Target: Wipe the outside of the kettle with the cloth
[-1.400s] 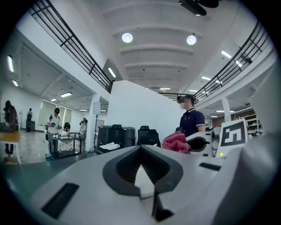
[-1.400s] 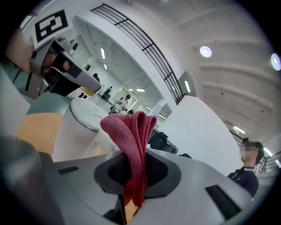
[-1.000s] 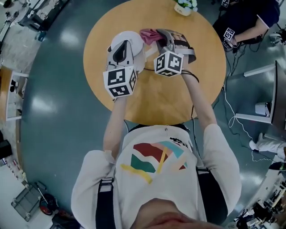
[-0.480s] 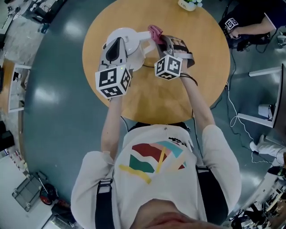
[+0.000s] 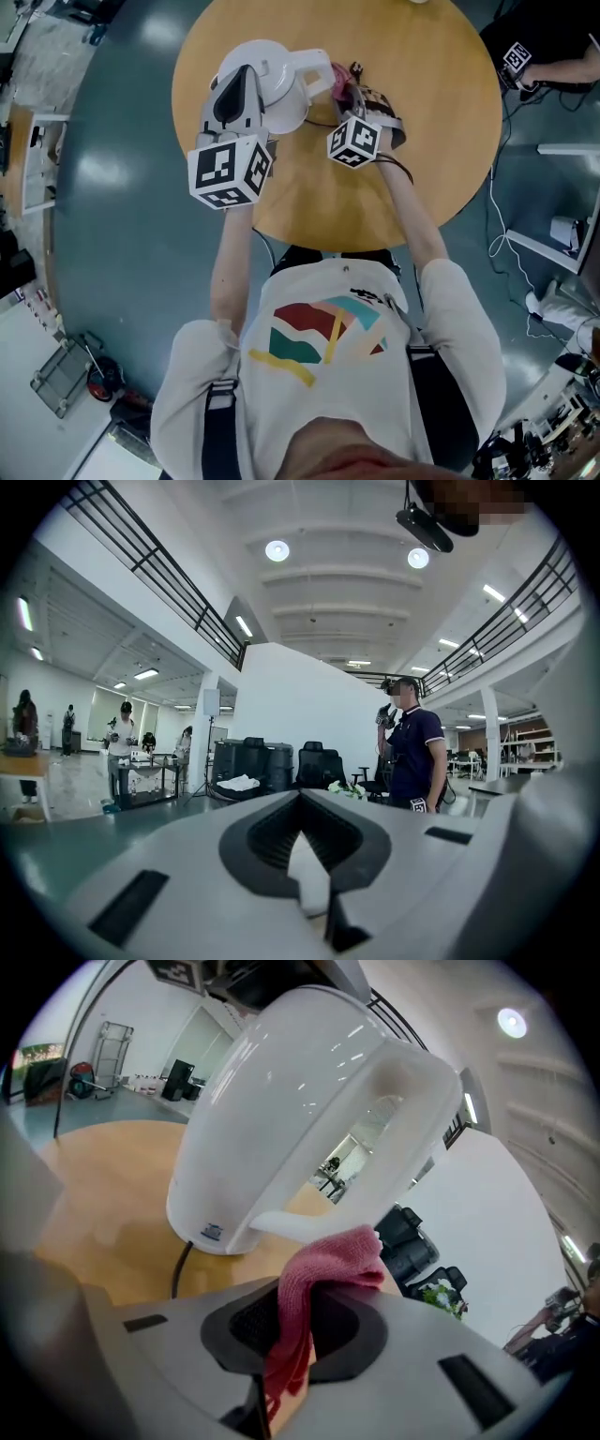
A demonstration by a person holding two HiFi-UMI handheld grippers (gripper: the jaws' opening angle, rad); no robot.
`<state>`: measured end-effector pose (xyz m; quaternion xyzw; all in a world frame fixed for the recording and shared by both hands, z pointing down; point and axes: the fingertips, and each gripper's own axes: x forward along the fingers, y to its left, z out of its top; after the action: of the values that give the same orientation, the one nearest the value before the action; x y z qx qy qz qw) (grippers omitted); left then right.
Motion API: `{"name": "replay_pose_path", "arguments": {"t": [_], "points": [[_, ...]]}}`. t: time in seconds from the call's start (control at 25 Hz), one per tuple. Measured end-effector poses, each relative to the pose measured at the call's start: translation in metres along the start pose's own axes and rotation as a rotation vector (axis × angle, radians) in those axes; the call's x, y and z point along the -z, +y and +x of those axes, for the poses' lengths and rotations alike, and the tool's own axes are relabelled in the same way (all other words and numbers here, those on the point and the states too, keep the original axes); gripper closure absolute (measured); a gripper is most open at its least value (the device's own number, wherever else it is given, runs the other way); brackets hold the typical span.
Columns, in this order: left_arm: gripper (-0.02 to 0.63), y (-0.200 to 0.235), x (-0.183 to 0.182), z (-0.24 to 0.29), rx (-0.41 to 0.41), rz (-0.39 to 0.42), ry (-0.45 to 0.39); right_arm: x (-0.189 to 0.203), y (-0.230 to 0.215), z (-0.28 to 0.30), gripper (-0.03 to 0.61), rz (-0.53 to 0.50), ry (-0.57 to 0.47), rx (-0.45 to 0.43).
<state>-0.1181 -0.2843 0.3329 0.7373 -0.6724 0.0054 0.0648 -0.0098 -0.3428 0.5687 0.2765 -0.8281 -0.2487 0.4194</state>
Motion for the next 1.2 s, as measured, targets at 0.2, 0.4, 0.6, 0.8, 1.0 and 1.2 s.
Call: {"name": "replay_pose_path", "arguments": {"t": [0.2,0.4,0.6,0.8,1.0,1.2], "points": [[0.569,0.003,0.001,0.000,0.000,-0.022,-0.006,-0.009,0.030,0.017,0.531,-0.017,-0.017,-0.064],[0.569,0.003,0.000,-0.001,0.004,-0.031,-0.013,-0.016,0.054,0.026,0.531,-0.044,-0.028,-0.113],[0.571,0.001,-0.001,-0.001,0.010,0.004,-0.028,-0.018,0.052,0.026,0.531,-0.007,-0.028,-0.111],[0.571,0.001,0.001,-0.005,0.006,-0.004,-0.014,-0.020,0.039,-0.023,0.531,0.206,-0.062,-0.084],[0.571,0.007,-0.005,-0.009,0.015,-0.010,-0.018,-0.057,0.005,-0.087,0.531,0.348,-0.195,0.029],[0.569,0.006,-0.006,-0.011,0.021,-0.011,-0.023,-0.101,-0.015,-0.094,0.531,0.274,-0.265,0.069]]}}
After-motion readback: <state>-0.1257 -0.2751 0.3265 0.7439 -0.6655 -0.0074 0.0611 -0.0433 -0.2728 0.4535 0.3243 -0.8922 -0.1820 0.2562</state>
